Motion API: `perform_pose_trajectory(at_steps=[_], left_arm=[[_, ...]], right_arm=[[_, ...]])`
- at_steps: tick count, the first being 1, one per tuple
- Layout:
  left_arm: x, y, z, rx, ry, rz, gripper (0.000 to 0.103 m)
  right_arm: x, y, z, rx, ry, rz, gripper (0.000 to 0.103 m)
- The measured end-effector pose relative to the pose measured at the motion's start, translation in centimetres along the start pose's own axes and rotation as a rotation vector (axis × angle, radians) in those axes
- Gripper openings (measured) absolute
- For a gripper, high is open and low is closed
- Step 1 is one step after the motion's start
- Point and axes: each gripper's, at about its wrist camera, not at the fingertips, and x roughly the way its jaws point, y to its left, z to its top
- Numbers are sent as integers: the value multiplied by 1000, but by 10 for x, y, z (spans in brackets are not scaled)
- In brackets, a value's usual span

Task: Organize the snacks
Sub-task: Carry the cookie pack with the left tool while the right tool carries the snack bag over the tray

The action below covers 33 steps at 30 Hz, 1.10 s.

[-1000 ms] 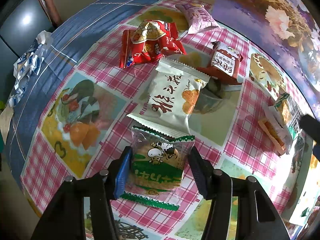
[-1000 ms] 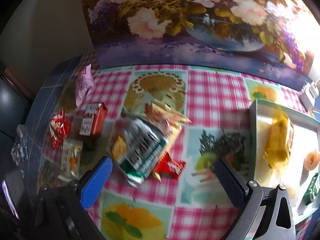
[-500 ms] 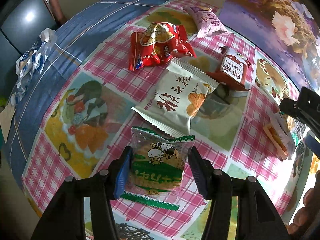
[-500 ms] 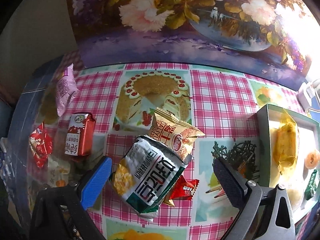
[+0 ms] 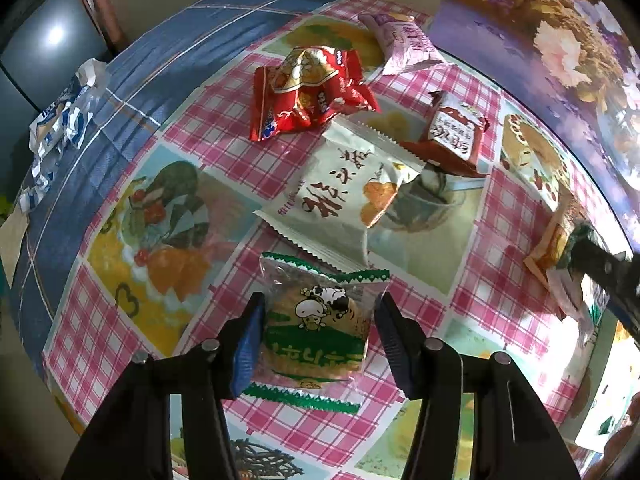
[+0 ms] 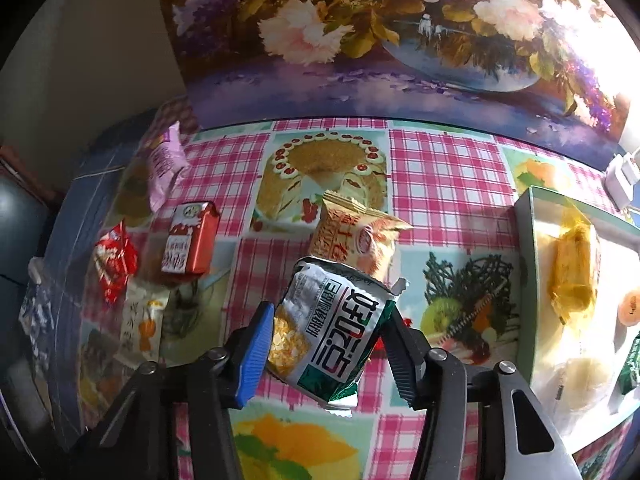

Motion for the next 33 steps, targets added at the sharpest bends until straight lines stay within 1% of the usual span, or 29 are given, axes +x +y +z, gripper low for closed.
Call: perform_pose_trajectory(at_steps=[5, 8, 15, 21, 24, 28, 33], left_arm=[[-12, -8, -2, 27, -23, 8, 56], [-18, -14, -5, 50, -36, 13, 56], [-37, -24, -13, 89, -67, 8, 55], [-55, -35, -20, 111, -100, -25, 55], [-60, -41, -21, 125, -114, -36, 55], [-69, -54, -24, 158, -137, -24, 55], [-79, -66, -28, 186, -161, -47, 55]], right_arm=[[-22, -5, -14, -27, -36, -14, 56], [-35, -9, -22, -29, -59, -5, 56], [-56, -22, -38, 8, -89, -14, 56], [-64, -42, -50, 61, -100, -16, 56], [-64, -56, -48, 99, -102, -18, 56], [-68, -75, -44, 145, -116, -20, 56], [-74, -100, -40, 214, -124, -6, 56]])
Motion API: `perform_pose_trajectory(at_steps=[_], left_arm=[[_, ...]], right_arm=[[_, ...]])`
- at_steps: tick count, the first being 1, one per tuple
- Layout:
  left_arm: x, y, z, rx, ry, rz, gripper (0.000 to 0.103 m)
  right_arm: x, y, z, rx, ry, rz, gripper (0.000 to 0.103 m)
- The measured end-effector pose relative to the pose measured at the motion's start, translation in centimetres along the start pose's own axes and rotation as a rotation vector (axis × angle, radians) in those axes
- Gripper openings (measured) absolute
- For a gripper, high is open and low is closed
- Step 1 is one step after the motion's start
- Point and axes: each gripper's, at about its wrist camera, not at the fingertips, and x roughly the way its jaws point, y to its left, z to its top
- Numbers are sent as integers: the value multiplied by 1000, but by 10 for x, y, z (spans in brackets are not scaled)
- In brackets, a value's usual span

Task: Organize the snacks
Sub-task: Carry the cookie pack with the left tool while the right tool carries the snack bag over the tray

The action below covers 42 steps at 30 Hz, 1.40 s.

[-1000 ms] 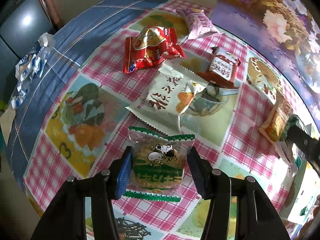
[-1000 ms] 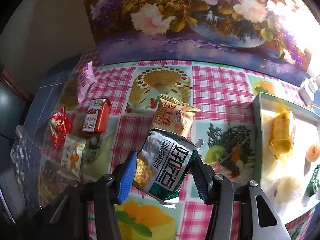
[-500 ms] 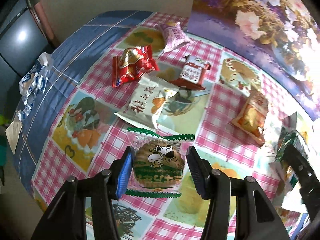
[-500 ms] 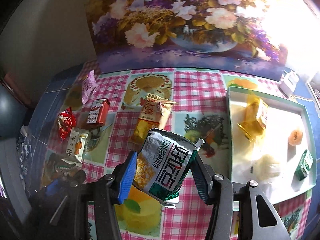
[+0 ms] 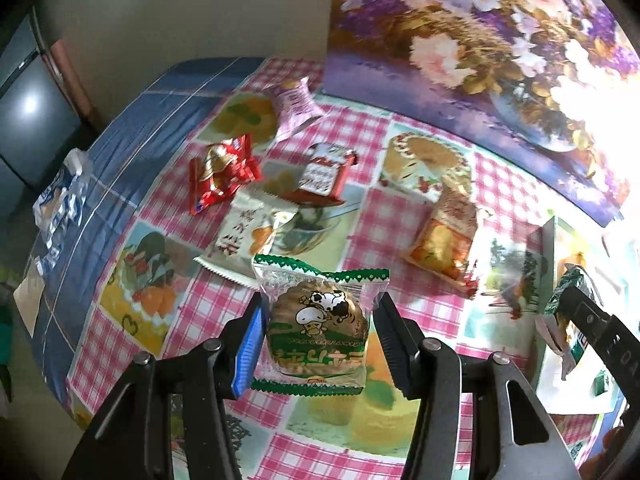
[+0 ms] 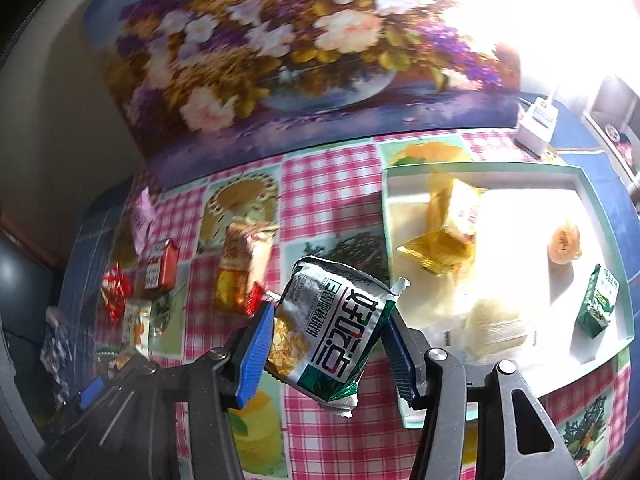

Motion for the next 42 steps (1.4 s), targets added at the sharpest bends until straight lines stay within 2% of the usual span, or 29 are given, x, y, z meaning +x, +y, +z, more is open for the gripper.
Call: perform_pose_trajectory(at_steps=[3, 12, 21, 35, 42], left_arm=[[-8, -6, 1, -1, -16, -29, 55], [-38, -39, 2, 71, -88, -21, 55], [-56, -81, 5, 128, -111, -45, 55], [-69, -198, -2, 324, -148, -115, 56], [-60, -240, -15, 382, -129, -157, 56]], right_arm=[[-4, -13, 5, 28, -10, -16, 56], [-13, -46, 16, 99, -22, -27, 57], [-19, -79, 24, 161, -33, -37, 57], [-22, -173, 34, 348, -46, -106, 57], [-25, -220, 24, 444, -63, -141, 57]])
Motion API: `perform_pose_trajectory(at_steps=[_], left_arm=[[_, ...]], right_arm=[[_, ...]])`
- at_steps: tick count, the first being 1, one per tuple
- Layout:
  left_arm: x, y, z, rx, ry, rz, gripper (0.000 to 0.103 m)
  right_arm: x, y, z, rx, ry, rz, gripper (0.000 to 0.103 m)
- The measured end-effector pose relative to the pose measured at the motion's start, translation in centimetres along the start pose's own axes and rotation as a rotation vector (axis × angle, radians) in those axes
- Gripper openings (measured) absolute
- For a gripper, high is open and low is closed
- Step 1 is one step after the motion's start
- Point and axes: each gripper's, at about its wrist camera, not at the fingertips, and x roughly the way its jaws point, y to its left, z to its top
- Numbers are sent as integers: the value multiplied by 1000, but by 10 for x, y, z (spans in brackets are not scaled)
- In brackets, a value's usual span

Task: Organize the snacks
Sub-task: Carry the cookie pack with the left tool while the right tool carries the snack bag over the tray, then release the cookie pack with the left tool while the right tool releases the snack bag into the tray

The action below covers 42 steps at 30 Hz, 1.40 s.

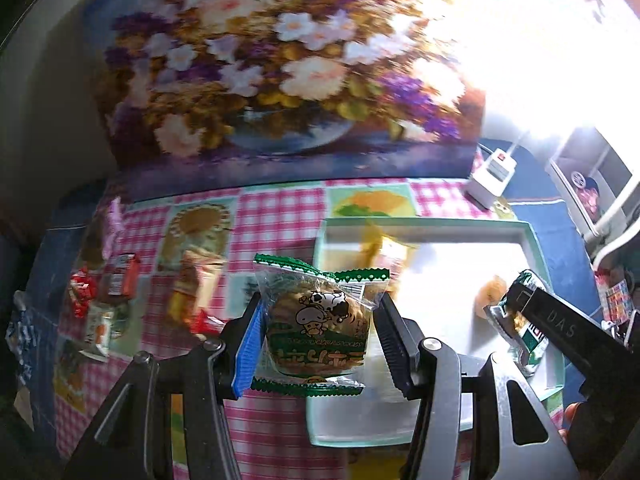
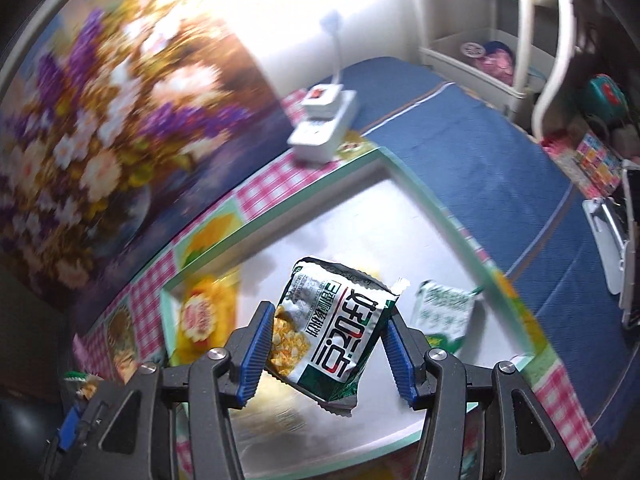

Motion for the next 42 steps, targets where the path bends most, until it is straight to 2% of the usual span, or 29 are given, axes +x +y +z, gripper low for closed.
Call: perform_pose_trajectory(at_steps=[5, 16, 34, 37, 39, 42], left_arm=[[9, -26, 0, 42, 7, -31, 56], [28, -45, -4, 74, 19, -52, 56], [34, -58, -8, 111, 25, -93, 56], [32, -58, -8, 112, 25, -97, 59], [30, -58, -7, 116, 19, -90, 68], [28, -57, -6, 114, 18, -89, 70]], right_arm=[[5, -27, 0, 38, -17, -19, 57], [4, -61, 14, 105, -25, -88, 57], [19, -57, 12, 92, 40, -80, 57], [19, -56, 12, 94, 41, -82, 57], [19, -56, 12, 94, 44, -77, 57], [19, -55, 12, 91, 47, -76, 57]])
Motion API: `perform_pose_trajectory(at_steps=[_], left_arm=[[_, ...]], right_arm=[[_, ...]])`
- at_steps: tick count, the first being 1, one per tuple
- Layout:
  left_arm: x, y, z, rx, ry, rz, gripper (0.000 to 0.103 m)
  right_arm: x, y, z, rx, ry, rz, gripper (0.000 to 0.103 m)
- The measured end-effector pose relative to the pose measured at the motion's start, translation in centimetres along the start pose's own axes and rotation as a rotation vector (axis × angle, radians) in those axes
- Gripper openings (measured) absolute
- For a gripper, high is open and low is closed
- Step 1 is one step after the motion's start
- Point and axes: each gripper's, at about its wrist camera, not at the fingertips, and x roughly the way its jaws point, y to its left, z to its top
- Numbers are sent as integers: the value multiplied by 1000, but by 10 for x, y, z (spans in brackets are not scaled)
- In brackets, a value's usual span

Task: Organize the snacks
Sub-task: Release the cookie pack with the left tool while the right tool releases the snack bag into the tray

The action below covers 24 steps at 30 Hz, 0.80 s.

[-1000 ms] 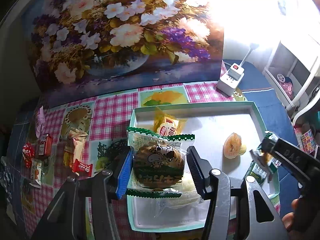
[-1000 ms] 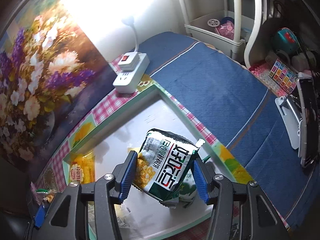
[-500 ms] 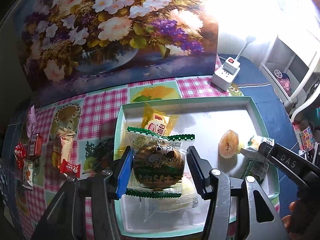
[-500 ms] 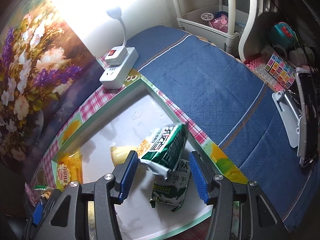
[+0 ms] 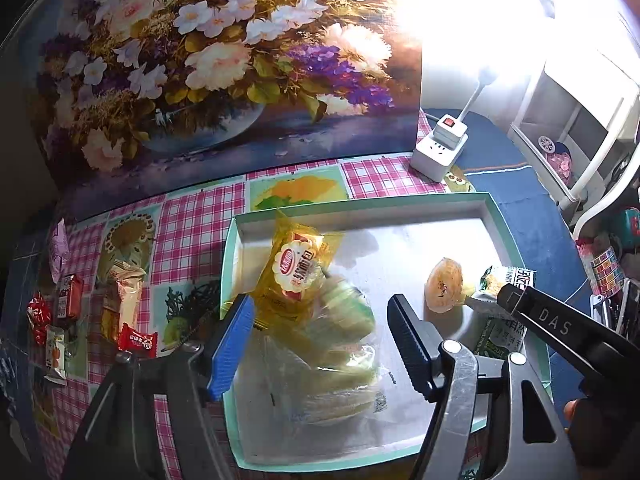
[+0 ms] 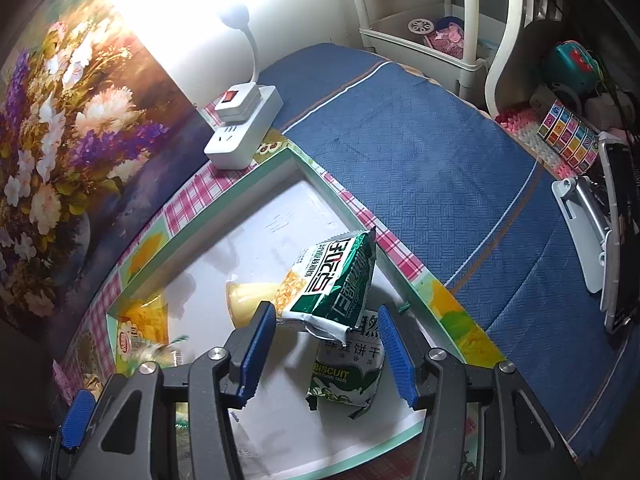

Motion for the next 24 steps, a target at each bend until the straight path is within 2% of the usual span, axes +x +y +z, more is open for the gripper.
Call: perform_pose_trajectory(at_steps=[4, 7, 9, 10, 14, 16, 18, 24], left_arm=[[-2, 6, 1, -18, 9, 10, 71], [-1, 16, 0, -47, 27, 34, 74], [0, 22, 0, -64, 33, 53, 91], [1, 27, -1, -75, 35, 62, 93], [2, 45, -3, -127, 46, 94, 93], [4, 56, -5, -154, 53, 117, 93], [4, 63, -6, -174, 57, 135, 94], [1, 96, -9, -263, 66, 160, 94]], right_arm=[[0, 2, 0, -7, 7, 3, 59], [-1, 4, 0, -15, 10, 0, 70], [-1, 5, 0, -20, 11, 1, 74], [-1, 5, 1, -23, 13, 2, 77], [0, 7, 0, -33, 16, -4, 82], [-1, 7, 0, -40, 13, -13, 92], [-2, 8, 0, -46, 9, -17, 98], [-7, 12, -2, -70, -7, -32, 102]])
